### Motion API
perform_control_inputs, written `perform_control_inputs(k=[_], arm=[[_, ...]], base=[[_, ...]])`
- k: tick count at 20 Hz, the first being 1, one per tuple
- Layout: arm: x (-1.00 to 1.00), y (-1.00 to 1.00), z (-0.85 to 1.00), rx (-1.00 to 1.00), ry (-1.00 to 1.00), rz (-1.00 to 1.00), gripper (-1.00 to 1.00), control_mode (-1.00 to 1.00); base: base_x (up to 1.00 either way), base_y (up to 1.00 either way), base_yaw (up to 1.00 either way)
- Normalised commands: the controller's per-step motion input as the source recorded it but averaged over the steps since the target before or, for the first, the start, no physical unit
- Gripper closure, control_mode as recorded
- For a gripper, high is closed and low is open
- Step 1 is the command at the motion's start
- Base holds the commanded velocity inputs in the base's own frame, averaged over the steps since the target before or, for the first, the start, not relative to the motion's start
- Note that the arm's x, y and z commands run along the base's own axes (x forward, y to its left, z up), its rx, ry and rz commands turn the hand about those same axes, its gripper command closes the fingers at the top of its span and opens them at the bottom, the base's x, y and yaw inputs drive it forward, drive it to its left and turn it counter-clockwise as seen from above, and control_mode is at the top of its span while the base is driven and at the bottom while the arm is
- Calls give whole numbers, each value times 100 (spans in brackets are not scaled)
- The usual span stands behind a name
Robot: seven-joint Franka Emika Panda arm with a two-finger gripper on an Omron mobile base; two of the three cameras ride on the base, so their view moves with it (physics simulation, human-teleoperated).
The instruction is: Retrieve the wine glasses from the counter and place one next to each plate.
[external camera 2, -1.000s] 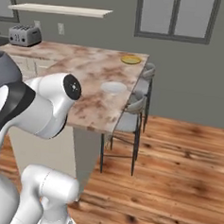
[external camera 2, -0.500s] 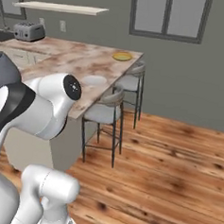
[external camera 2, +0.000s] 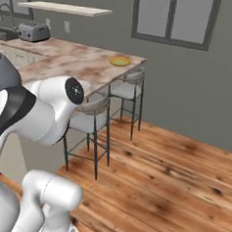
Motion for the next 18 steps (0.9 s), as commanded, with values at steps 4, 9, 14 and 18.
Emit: perform_control_inputs(k=[4,9,14,18], arm=[[0,0,0,0,0,0,100,100],[0,0,0,0,0,0,100,100],[0,0,0,0,0,0,100,100],[0,0,0,0,0,0,100,100]], base=[[100,-100,36],[100,-100,32],[100,-100,37],[100,-94,41]])
